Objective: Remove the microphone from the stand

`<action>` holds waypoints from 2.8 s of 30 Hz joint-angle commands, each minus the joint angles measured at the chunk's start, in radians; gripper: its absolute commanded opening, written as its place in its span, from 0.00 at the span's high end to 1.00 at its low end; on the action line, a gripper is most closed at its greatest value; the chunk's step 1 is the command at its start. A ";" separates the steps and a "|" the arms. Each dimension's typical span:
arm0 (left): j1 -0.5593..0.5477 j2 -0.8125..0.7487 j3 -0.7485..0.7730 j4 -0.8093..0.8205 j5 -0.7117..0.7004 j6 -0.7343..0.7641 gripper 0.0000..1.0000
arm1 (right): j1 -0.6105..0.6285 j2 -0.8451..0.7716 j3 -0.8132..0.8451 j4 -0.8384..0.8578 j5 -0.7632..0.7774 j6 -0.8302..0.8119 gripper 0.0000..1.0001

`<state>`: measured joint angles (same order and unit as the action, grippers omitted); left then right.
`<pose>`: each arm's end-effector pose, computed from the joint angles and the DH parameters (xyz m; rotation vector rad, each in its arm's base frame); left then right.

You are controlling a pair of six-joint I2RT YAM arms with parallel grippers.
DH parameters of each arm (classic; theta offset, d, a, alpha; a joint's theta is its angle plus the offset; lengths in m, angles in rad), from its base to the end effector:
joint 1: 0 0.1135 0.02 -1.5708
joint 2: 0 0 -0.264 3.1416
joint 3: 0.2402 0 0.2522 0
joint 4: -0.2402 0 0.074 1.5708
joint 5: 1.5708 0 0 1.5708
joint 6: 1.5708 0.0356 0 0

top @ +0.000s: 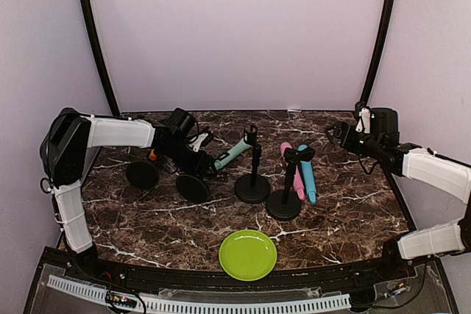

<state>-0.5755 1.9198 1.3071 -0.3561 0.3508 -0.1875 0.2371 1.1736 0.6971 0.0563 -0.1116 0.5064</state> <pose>0.3340 -0.2312 0.1813 0.6456 2.5394 -0.7327 0.2546 0.0656 0.2533 0.2002 2.0271 0.5854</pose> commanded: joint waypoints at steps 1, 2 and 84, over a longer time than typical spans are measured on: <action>-0.005 -0.002 0.015 -0.037 -0.023 -0.001 0.33 | -0.004 -0.024 -0.005 0.029 0.006 -0.008 0.08; -0.006 0.002 0.016 -0.038 -0.025 -0.001 0.32 | -0.004 -0.028 -0.004 0.027 0.005 -0.007 0.08; 0.010 -0.281 -0.091 0.236 -0.310 0.125 1.00 | -0.004 -0.402 -0.133 0.046 0.181 -0.084 0.02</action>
<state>-0.5648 1.7649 1.2728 -0.3008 0.0586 -0.0929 0.2371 0.7929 0.5217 0.1005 0.1036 0.4206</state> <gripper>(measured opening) 0.170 0.973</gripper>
